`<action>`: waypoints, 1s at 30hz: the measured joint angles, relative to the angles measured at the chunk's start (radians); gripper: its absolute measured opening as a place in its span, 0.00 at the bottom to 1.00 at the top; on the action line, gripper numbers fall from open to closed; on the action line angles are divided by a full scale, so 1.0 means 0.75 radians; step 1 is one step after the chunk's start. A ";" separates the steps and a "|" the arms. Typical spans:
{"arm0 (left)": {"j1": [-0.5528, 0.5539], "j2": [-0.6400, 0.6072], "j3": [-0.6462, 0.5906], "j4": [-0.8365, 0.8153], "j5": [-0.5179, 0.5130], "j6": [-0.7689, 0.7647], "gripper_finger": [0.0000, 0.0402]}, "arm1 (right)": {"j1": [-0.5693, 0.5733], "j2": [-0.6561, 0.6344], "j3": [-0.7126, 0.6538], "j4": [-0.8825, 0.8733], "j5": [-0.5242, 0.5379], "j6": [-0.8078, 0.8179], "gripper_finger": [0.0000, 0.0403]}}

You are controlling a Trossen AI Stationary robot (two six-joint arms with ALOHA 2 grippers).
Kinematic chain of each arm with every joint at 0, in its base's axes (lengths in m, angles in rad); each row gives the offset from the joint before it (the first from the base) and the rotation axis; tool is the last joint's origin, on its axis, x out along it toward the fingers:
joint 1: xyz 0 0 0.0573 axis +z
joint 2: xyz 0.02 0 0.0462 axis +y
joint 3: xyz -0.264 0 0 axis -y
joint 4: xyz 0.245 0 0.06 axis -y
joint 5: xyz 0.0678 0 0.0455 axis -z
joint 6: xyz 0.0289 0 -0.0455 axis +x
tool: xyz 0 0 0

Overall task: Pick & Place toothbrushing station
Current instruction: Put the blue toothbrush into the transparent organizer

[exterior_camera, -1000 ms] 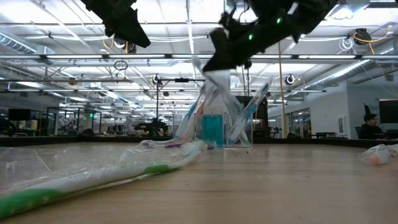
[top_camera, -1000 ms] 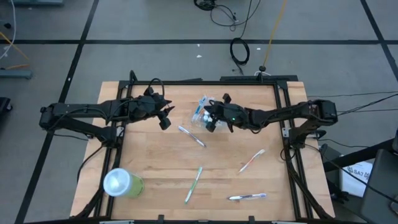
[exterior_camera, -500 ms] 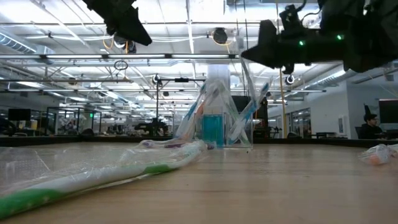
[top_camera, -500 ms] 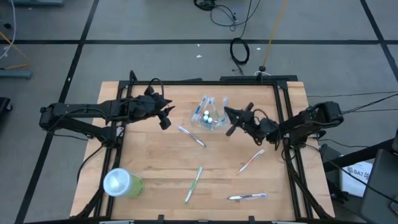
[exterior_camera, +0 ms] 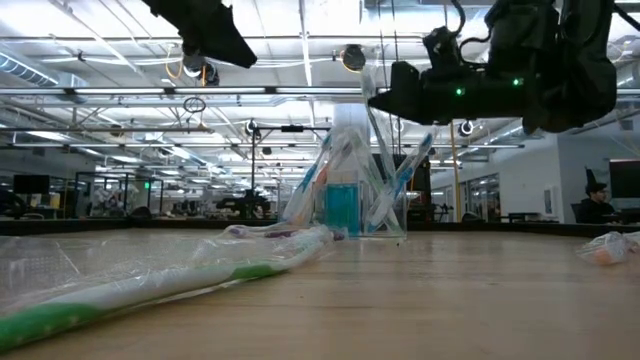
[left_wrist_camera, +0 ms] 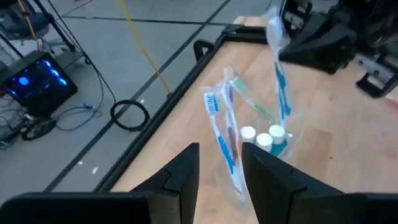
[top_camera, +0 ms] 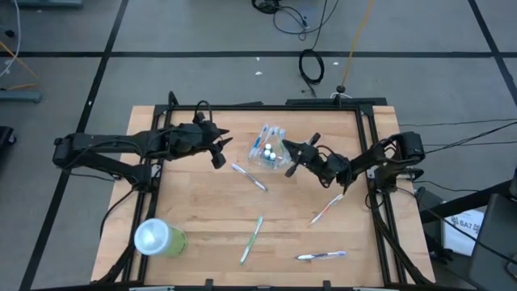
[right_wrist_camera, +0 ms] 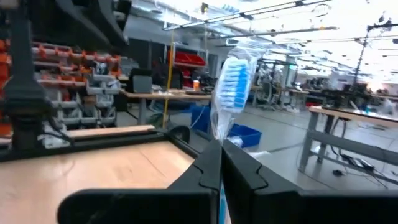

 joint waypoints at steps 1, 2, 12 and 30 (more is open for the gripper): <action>0.000 0.010 0.000 0.006 0.000 0.018 0.32 | 0.001 0.005 0.000 0.009 0.010 0.000 0.00; 0.000 0.018 0.000 0.007 0.000 0.045 0.32 | 0.001 0.011 0.001 0.011 0.010 0.000 0.00; 0.000 0.038 0.000 0.048 0.000 0.160 0.32 | 0.006 0.087 0.000 -0.098 0.010 0.089 0.00; 0.000 0.038 0.000 -0.006 0.000 0.118 0.32 | 0.048 0.091 -0.073 -0.125 0.113 0.237 0.00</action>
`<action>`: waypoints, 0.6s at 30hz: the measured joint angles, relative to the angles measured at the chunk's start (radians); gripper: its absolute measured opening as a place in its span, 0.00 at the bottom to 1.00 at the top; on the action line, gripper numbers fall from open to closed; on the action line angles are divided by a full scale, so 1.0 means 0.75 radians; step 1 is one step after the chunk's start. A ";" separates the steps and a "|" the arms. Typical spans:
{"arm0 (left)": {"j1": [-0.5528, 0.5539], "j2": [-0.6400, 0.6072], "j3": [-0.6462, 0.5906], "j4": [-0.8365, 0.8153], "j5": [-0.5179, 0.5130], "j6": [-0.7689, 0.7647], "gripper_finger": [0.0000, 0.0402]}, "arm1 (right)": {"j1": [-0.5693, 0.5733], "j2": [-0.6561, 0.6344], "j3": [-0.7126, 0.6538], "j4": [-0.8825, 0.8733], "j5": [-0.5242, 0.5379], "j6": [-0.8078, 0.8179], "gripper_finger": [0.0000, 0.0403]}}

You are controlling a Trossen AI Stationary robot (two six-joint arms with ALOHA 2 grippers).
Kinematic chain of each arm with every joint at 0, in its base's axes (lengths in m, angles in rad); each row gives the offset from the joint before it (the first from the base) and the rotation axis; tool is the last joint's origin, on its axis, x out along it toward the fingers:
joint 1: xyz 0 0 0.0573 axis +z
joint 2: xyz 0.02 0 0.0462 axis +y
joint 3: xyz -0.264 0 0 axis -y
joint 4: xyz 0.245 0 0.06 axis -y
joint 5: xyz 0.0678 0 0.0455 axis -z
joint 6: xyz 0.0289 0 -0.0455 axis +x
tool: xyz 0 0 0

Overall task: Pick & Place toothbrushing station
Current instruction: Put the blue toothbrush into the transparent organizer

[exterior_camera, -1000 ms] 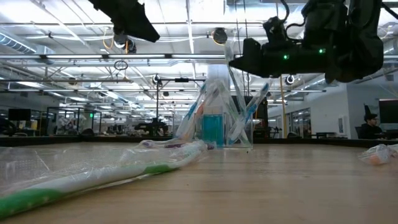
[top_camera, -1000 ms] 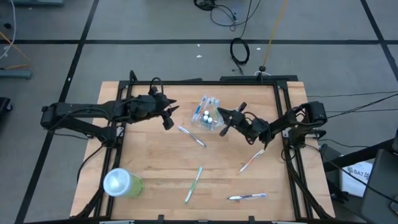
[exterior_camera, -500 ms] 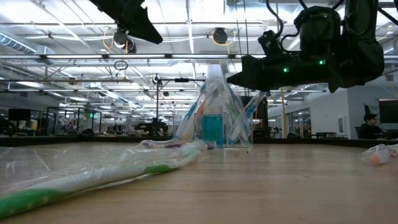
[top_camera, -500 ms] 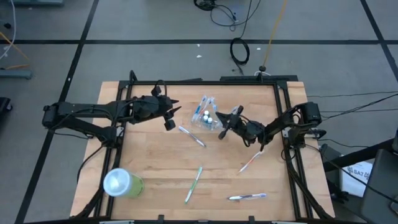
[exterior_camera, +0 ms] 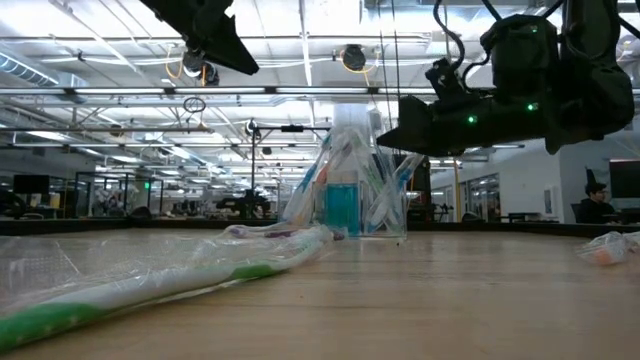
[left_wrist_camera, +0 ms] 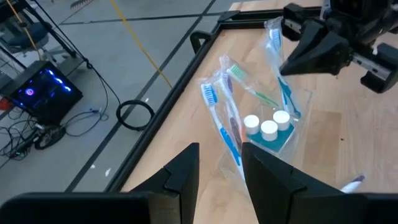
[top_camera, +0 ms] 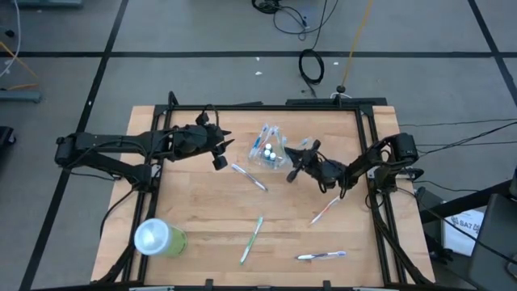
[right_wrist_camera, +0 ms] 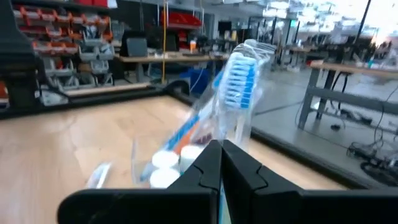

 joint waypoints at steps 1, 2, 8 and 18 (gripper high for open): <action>0.000 0.000 0.000 0.000 0.000 0.000 0.32 | 0.000 0.000 0.000 -0.031 0.000 0.027 0.00; 0.000 0.000 0.000 0.001 0.000 0.000 0.32 | 0.000 0.000 0.000 -0.064 -0.001 0.050 0.00; 0.000 0.000 0.000 0.000 0.000 -0.022 0.32 | 0.000 0.000 0.000 -0.111 0.000 0.064 0.04; 0.000 0.000 0.001 -0.072 0.027 -0.246 0.32 | 0.001 -0.011 0.000 -0.057 0.000 0.001 0.24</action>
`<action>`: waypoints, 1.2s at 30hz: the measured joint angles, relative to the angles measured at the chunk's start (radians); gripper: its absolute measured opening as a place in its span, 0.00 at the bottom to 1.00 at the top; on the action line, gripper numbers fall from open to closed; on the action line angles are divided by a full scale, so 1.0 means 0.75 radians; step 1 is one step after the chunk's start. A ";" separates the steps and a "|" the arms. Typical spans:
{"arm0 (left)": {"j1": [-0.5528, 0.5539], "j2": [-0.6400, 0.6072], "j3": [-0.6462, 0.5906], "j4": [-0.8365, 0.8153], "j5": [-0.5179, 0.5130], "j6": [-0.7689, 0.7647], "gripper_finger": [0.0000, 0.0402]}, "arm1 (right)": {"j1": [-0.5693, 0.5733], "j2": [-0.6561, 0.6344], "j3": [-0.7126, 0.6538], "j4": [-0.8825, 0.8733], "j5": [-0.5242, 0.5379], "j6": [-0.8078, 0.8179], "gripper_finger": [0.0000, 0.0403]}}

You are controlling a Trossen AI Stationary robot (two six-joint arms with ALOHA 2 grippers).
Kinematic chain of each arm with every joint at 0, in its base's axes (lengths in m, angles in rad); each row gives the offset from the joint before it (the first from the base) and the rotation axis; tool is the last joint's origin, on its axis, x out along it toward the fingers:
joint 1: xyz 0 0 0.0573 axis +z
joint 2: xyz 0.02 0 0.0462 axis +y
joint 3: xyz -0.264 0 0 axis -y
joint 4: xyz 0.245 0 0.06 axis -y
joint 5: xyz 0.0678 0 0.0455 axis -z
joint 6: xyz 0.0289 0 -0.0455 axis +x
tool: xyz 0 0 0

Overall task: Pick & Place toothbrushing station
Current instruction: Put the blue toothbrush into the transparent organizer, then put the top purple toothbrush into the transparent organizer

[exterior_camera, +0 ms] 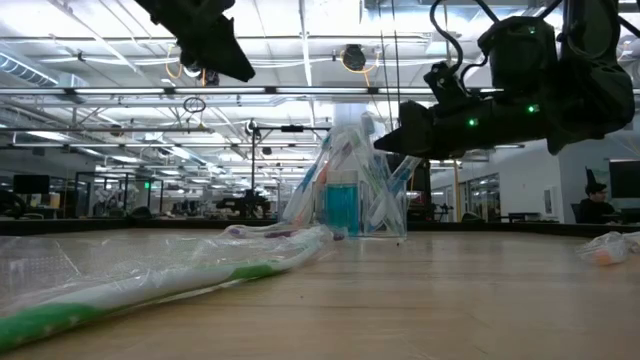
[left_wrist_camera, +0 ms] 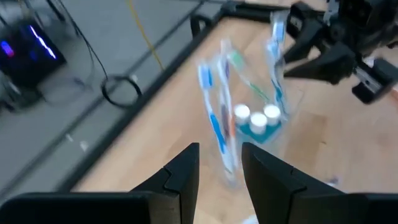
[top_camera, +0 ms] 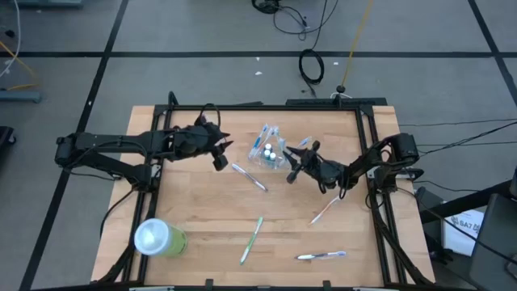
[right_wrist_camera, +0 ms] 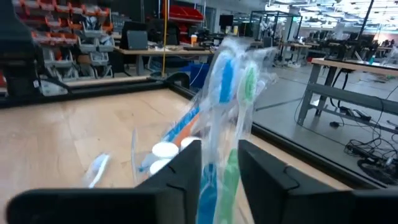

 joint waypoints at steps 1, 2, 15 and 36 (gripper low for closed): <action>0.000 0.000 0.000 -0.025 0.015 -0.044 0.32 | 0.002 -0.008 0.000 0.000 0.000 0.008 0.27; 0.000 0.000 0.000 -0.057 0.032 -0.080 0.32 | 0.005 -0.018 0.000 -0.006 0.000 0.013 0.30; -0.141 0.063 -0.258 0.003 0.083 -0.235 0.32 | 0.061 -0.472 0.000 -0.178 -0.055 -0.260 0.53; -0.130 0.525 -0.438 0.798 0.251 0.241 0.34 | 0.039 -0.967 0.000 -0.954 -0.214 -0.175 0.60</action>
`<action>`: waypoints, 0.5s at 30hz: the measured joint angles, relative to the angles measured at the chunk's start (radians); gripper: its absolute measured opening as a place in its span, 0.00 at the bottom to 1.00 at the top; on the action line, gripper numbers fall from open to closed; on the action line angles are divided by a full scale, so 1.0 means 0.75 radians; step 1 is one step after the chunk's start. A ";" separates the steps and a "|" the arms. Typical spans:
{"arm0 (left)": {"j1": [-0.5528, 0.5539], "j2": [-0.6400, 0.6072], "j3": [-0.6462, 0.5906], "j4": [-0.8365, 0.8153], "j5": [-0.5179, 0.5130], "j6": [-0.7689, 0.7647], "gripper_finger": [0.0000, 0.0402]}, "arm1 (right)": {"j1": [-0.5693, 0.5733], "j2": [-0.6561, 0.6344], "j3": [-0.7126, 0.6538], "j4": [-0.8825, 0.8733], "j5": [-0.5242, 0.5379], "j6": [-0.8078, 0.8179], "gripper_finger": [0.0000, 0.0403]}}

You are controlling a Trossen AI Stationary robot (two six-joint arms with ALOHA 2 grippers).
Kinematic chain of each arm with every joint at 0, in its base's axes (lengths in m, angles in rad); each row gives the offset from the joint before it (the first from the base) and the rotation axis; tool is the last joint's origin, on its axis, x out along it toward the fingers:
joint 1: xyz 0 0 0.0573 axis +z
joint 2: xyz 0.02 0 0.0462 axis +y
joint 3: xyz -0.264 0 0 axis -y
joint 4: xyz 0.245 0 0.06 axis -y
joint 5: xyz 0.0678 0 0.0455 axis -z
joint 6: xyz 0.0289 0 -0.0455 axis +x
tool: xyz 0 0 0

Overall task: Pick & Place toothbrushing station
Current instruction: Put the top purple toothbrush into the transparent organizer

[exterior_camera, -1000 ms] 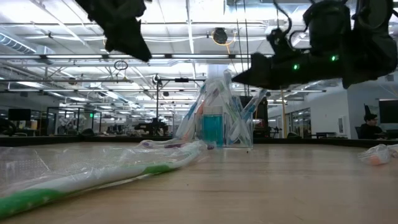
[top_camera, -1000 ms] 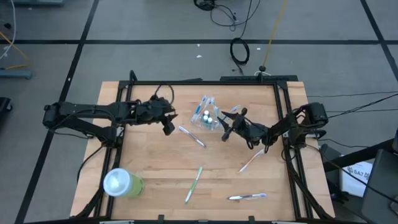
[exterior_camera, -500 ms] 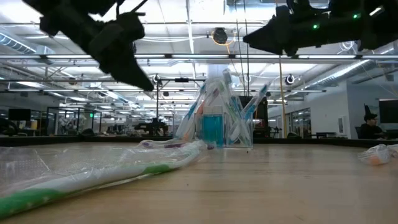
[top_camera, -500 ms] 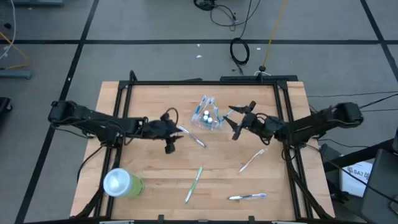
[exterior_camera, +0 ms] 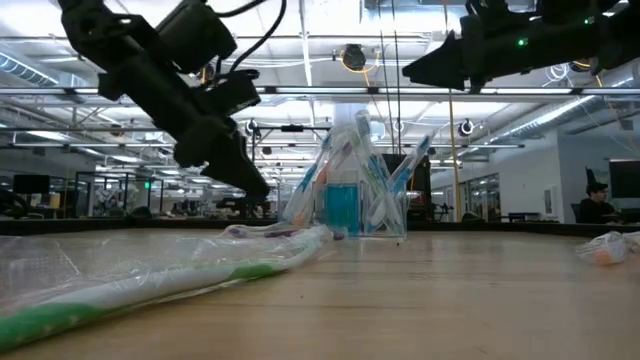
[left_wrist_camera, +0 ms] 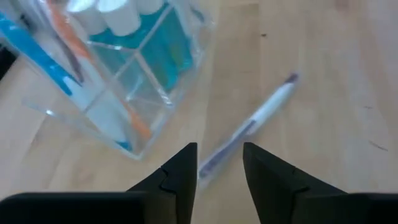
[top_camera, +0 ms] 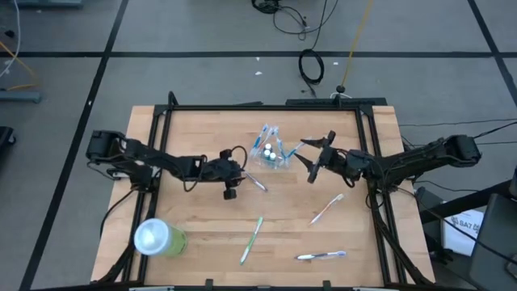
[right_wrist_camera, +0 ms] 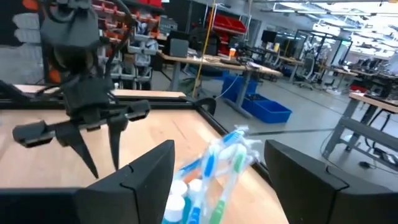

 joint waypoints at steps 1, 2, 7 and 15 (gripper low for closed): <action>0.014 0.008 0.001 0.005 0.004 -0.002 0.35 | -0.006 0.001 0.000 0.002 0.000 -0.005 0.60; 0.030 0.009 0.000 -0.008 0.009 -0.014 0.37 | -0.014 0.001 0.000 0.005 0.002 -0.008 0.60; 0.112 0.008 0.000 -0.019 0.080 -0.024 0.48 | -0.060 0.001 0.000 0.005 0.004 0.003 0.60; 0.213 0.098 0.006 -0.009 0.275 -0.022 0.51 | -0.113 0.002 0.000 0.008 0.000 0.004 0.60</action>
